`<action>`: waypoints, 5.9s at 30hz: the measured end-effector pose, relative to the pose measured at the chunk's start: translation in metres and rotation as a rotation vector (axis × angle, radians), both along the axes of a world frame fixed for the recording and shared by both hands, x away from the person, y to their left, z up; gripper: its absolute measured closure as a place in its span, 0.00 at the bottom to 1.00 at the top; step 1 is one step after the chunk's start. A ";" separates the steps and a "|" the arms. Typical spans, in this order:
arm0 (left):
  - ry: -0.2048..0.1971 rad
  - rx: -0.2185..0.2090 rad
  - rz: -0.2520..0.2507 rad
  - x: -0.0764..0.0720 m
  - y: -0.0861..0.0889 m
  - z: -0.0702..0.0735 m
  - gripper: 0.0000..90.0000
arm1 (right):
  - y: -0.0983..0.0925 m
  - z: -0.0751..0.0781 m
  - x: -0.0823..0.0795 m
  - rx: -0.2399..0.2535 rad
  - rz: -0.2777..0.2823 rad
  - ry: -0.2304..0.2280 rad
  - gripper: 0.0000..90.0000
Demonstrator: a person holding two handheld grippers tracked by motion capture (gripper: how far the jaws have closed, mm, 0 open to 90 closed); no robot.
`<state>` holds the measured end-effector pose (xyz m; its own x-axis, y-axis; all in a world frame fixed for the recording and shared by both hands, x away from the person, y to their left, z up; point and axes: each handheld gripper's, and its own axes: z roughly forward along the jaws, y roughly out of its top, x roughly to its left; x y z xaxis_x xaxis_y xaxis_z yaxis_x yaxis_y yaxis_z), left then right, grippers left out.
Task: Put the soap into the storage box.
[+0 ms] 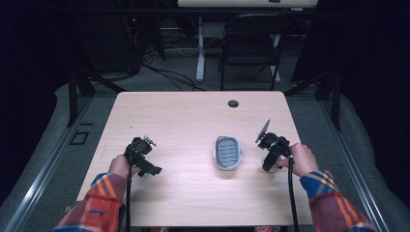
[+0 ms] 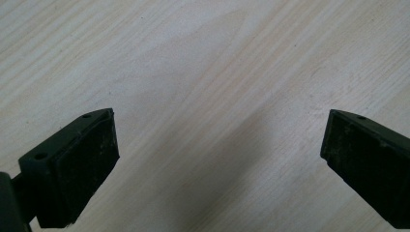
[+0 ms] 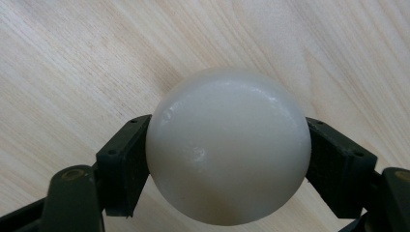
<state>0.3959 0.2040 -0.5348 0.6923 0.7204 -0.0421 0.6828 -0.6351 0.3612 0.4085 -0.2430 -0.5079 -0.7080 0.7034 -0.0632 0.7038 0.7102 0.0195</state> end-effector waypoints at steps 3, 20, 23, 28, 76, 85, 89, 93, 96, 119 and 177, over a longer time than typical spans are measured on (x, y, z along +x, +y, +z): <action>0.001 0.000 0.000 0.000 0.000 0.000 0.00 | 0.003 0.001 0.001 0.002 0.008 -0.005 0.26; 0.000 0.000 -0.001 0.000 0.000 0.000 0.00 | 0.027 0.006 0.009 0.002 0.057 -0.010 0.26; 0.002 0.001 -0.002 0.000 0.000 0.000 0.00 | 0.030 0.008 0.011 -0.005 0.066 -0.001 0.26; 0.001 0.000 -0.002 0.000 0.000 0.000 0.00 | 0.035 0.011 0.013 -0.008 0.076 -0.009 0.26; -0.006 -0.002 -0.002 0.000 0.000 0.001 0.00 | 0.064 0.047 0.031 -0.004 0.128 -0.065 0.26; -0.005 -0.003 -0.001 0.000 0.000 0.001 0.00 | 0.072 0.048 0.034 -0.006 0.144 -0.067 0.26; -0.004 -0.002 -0.002 0.000 0.001 0.001 0.00 | 0.075 0.049 0.035 -0.005 0.150 -0.067 0.26; -0.005 -0.004 0.000 -0.001 0.001 0.000 0.00 | 0.079 0.051 0.036 -0.003 0.158 -0.070 0.26; -0.004 -0.002 -0.001 -0.001 0.001 0.001 0.00 | 0.082 0.052 0.037 0.003 0.158 -0.071 0.26; -0.007 -0.001 0.000 -0.001 0.001 0.000 0.00 | 0.114 0.049 0.045 0.011 0.208 -0.059 0.26; -0.008 -0.002 0.005 -0.002 0.001 0.001 0.00 | 0.140 0.002 0.051 0.005 0.212 0.021 0.26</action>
<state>0.3939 0.2053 -0.5342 0.6889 0.7239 -0.0379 0.6832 -0.6308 0.3679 0.4599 -0.1032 -0.5063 -0.8411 0.5391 -0.0438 0.5392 0.8421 0.0101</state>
